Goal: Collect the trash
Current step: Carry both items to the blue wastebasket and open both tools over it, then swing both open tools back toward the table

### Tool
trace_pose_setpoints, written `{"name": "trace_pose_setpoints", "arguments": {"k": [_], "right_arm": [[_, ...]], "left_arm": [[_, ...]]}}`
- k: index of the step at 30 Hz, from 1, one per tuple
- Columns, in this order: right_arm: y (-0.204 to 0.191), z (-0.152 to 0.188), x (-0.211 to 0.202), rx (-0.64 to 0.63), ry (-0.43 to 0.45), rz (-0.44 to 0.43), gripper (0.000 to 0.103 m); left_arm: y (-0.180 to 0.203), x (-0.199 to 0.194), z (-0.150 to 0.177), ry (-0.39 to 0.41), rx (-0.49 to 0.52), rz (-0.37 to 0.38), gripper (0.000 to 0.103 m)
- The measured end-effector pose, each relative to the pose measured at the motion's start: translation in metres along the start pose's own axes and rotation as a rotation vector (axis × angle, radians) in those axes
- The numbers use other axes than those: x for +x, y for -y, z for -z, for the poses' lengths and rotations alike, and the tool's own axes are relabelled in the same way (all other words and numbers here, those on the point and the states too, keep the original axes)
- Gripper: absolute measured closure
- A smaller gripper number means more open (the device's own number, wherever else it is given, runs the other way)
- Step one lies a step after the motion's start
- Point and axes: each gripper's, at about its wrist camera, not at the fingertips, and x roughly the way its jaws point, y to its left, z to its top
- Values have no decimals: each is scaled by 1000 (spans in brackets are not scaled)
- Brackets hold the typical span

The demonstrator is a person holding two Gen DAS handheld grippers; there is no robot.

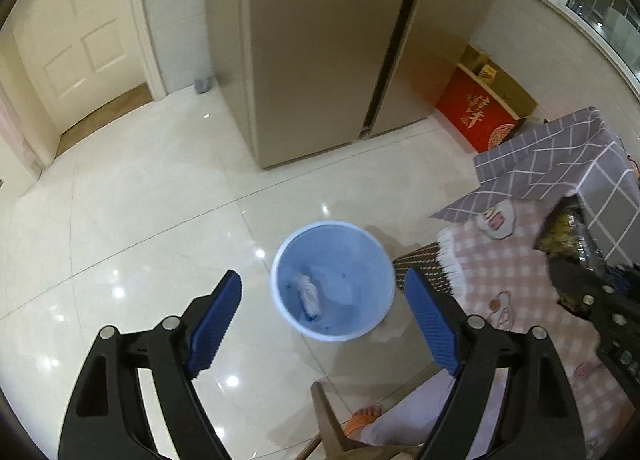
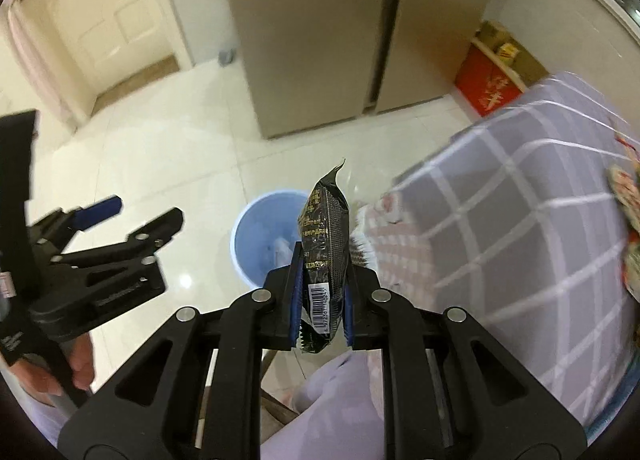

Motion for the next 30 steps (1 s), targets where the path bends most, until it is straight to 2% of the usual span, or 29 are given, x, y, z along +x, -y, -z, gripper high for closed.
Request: {"name": "trace_pose_setpoints", "arguments": {"k": [3, 6, 7, 8, 9, 11, 14, 18, 23, 30], "right_arm": [[-12, -8, 16, -20, -58, -28, 87], [-26, -18, 19, -69, -41, -58, 85], [-30, -21, 16, -91, -16, -61, 66], [-34, -24, 14, -111, 9, -60, 16], [-36, -27, 10, -117, 53, -56, 5], [-33, -27, 3, -94, 130, -55, 5], [-29, -24, 11, -75, 80, -91, 5], [-28, -12, 15, -82, 63, -77, 5], [-24, -6, 8, -69, 69, -88, 5], [-23, 4, -22, -64, 130, -122, 5]], "left_arm": [[-15, -6, 5, -5, -14, -38, 21], [-32, -16, 7, 8, -34, -62, 21], [-37, -20, 7, 13, -43, -68, 21], [-41, -24, 7, 19, -51, -73, 21], [-45, -30, 7, 29, -58, -78, 21], [-51, -39, 7, 45, -67, -84, 21], [-54, -50, 8, 69, -65, -101, 19], [-53, -55, 9, 73, -64, -110, 19], [-49, -61, 12, 79, -56, -103, 19], [-41, -84, 16, 117, -41, -103, 19]]}}
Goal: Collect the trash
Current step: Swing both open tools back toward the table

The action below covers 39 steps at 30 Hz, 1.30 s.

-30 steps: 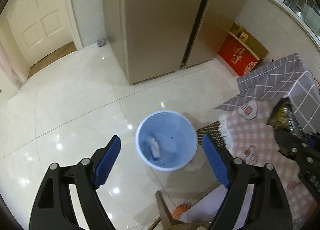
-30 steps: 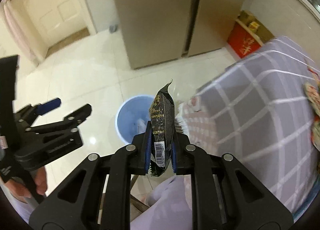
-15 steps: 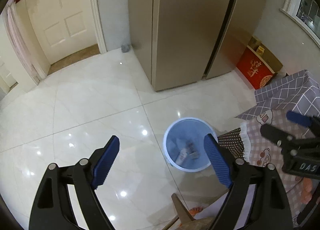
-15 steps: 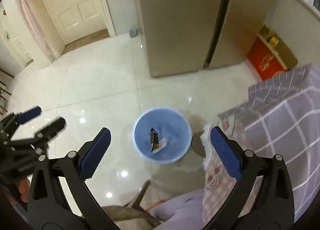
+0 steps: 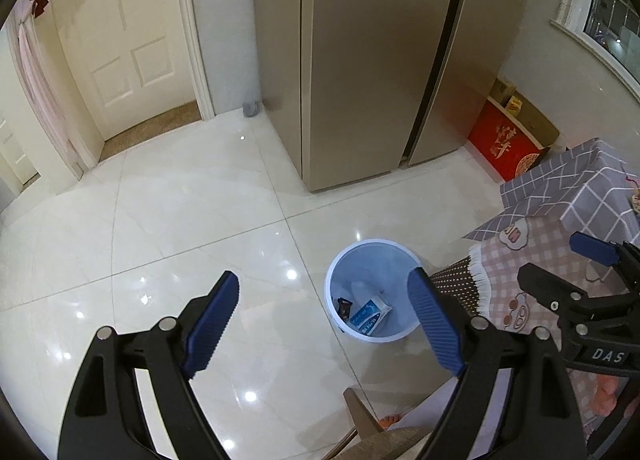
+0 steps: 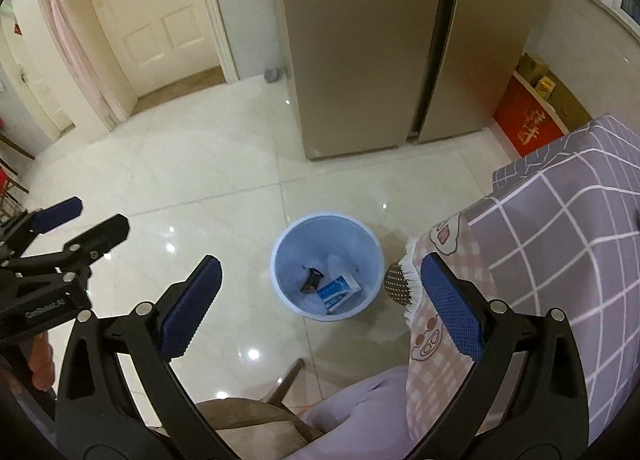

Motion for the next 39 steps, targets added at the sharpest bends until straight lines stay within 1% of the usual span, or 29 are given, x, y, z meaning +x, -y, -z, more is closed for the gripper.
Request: {"name": "trace_pose_setpoints", "arguments": {"k": [4, 8, 14, 20, 23, 28, 32, 35, 39], "right_arm": [[-3, 1, -20, 0, 49, -10, 5], [-3, 6, -42, 2, 106, -28, 5], [2, 16, -74, 18, 178, -42, 5], [13, 32, -103, 39, 246, -12, 5], [23, 43, -120, 62, 303, 52, 5], [48, 58, -138, 123, 345, 115, 5], [72, 75, -152, 196, 362, 145, 5], [89, 91, -164, 243, 376, 194, 5], [109, 106, -174, 294, 381, 240, 5]], "left_arm": [[5, -17, -2, 33, 4, -5, 18], [7, -34, -1, 74, -2, -34, 18], [17, -61, 0, 131, 11, -15, 18], [36, -85, 6, 177, 33, 21, 18], [51, -97, 10, 201, 58, 47, 17], [82, -108, 15, 231, 112, 91, 15], [109, -110, 21, 226, 159, 141, 15], [130, -112, 26, 221, 198, 184, 15], [165, -113, 32, 207, 259, 258, 15]]}}
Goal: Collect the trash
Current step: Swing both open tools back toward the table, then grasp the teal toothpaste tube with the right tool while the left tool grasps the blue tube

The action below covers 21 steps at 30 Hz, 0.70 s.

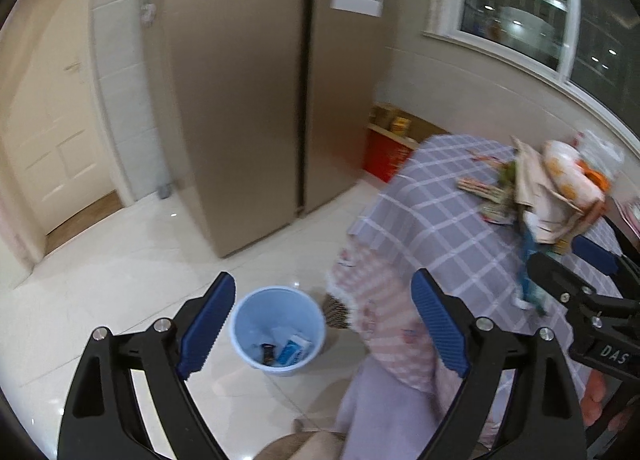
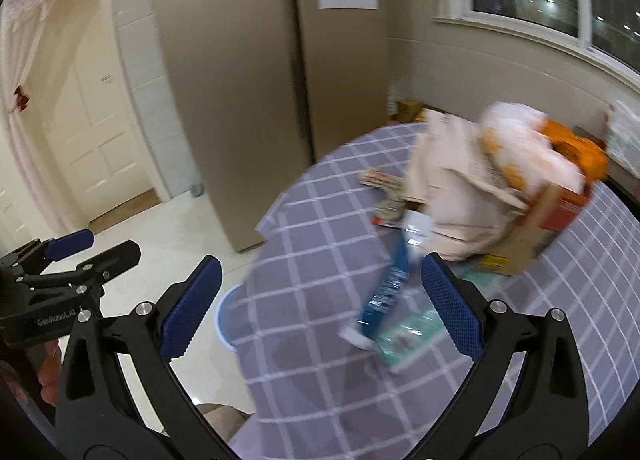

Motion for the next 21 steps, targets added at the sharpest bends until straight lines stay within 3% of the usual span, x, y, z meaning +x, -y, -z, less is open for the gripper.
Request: {"name": "trace_pose_setpoints", "arguments": {"k": [9, 21], "right_arm": [[58, 22, -21, 91, 8, 91, 5], [118, 51, -32, 205, -42, 201, 5]], "left_arm": [[76, 16, 0, -36, 122, 131, 15], [144, 52, 2, -111, 213, 250, 15]]}}
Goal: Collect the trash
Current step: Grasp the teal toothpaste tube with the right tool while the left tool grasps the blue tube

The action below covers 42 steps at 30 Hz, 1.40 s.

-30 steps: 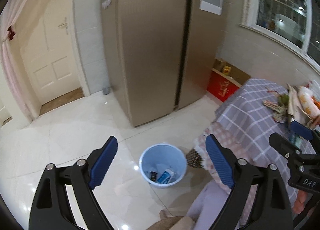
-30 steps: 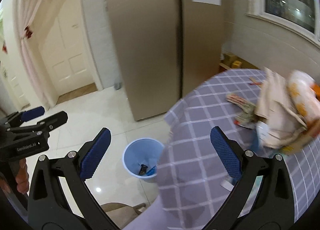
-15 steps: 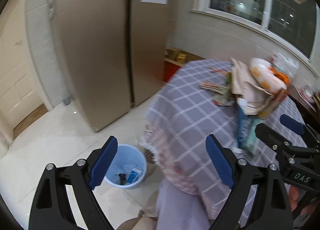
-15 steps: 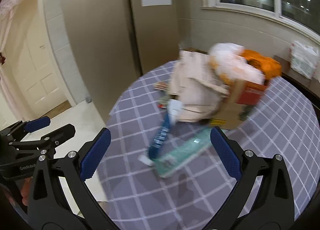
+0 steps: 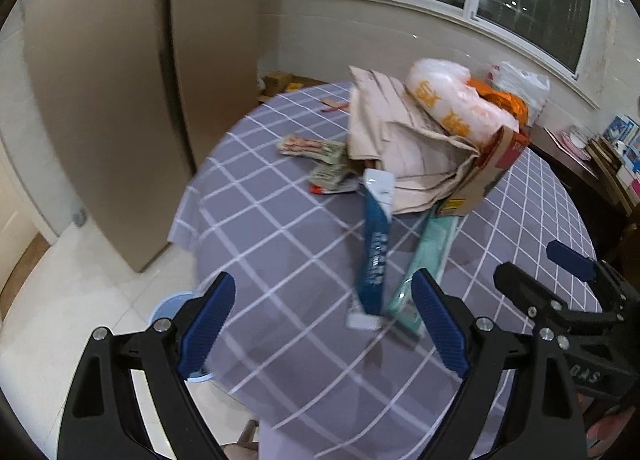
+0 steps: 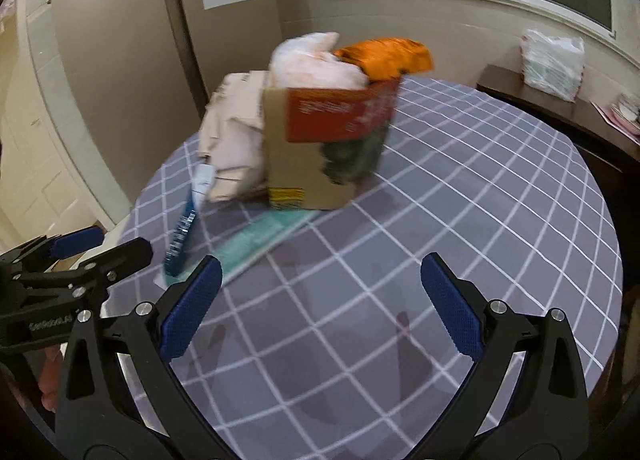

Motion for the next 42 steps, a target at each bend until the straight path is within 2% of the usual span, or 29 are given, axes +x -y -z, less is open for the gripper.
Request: {"name": "trace_pose_setpoints", "arguments": {"k": [5, 9, 12, 14, 18, 23, 27, 30, 33, 34, 35, 36, 37, 38, 39, 40, 42], "right_arm": [[7, 4, 1, 2, -13, 37, 5], [7, 2, 3, -5, -18, 39, 5], [0, 3, 3, -22, -17, 36, 5], [-4, 3, 3, -28, -20, 36, 5], [-9, 1, 8, -29, -33, 32, 5], [-25, -4, 17, -41, -56, 14, 5], [-41, -13, 36, -43, -108, 29, 5], [-50, -17, 54, -62, -160, 109, 5], [-51, -17, 68, -53, -202, 119, 6], [-51, -16, 67, -56, -188, 118, 8], [-50, -15, 66, -56, -185, 115, 19], [-49, -14, 61, -66, -170, 107, 38], [-48, -13, 58, -76, -162, 95, 48], [-46, -13, 54, -86, -157, 88, 64], [-41, -12, 51, -89, -157, 85, 67], [-35, -11, 48, -85, -158, 62, 74], [-24, -8, 42, -74, -163, 14, 76]], "left_arm": [[12, 20, -5, -16, 35, 17, 17], [12, 36, -10, -38, 30, 38, 33], [9, 40, -12, -25, 51, 17, 60], [8, 40, -12, -23, 62, 9, 87], [-4, 34, -9, -23, 49, 60, 90], [-21, 24, -1, -12, 33, 28, 90], [-34, 16, 3, -2, 14, 3, 90], [-38, 15, 5, -2, 1, -9, 90], [-44, 9, 10, -1, -8, -17, 90], [-45, 9, 11, 0, -8, -20, 90], [-47, 8, 12, 0, -9, -23, 90], [-47, 8, 11, -1, -12, -26, 90], [-48, 7, 11, 0, -15, -28, 90], [-52, 3, 13, 1, -18, -28, 90], [-53, 2, 14, 2, -22, -25, 90], [-53, 1, 15, 4, -25, -22, 90], [-52, -2, 17, 9, -29, -14, 90]]}}
